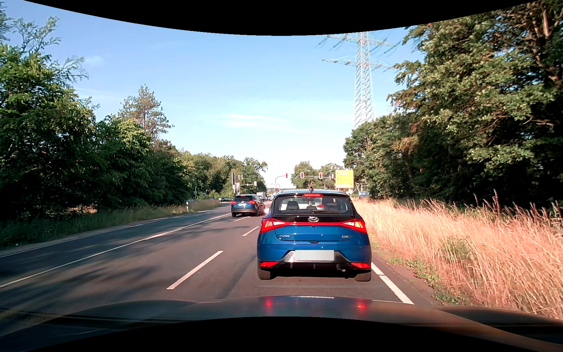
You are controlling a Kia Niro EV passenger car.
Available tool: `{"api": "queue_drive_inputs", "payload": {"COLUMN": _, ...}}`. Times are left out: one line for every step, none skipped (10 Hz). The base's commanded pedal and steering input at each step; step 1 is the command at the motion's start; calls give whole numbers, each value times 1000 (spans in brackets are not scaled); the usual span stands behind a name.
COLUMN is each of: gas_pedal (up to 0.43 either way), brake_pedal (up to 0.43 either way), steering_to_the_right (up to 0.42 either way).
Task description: Follow the waypoints while adhering to traffic rules and regulations
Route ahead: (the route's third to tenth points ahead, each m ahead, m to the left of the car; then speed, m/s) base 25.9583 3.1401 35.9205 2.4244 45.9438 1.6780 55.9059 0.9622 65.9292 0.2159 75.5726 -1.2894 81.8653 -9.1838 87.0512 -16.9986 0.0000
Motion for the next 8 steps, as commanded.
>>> {"api": "queue_drive_inputs", "payload": {"gas_pedal": 0, "brake_pedal": 238, "steering_to_the_right": -2}}
{"api": "queue_drive_inputs", "payload": {"gas_pedal": 0, "brake_pedal": 238, "steering_to_the_right": -2}}
{"api": "queue_drive_inputs", "payload": {"gas_pedal": 0, "brake_pedal": 238, "steering_to_the_right": -2}}
{"api": "queue_drive_inputs", "payload": {"gas_pedal": 0, "brake_pedal": 244, "steering_to_the_right": -2}}
{"api": "queue_drive_inputs", "payload": {"gas_pedal": 0, "brake_pedal": 244, "steering_to_the_right": -2}}
{"api": "queue_drive_inputs", "payload": {"gas_pedal": 0, "brake_pedal": 244, "steering_to_the_right": -2}}
{"api": "queue_drive_inputs", "payload": {"gas_pedal": 0, "brake_pedal": 238, "steering_to_the_right": -2}}
{"api": "queue_drive_inputs", "payload": {"gas_pedal": 0, "brake_pedal": 244, "steering_to_the_right": -2}}
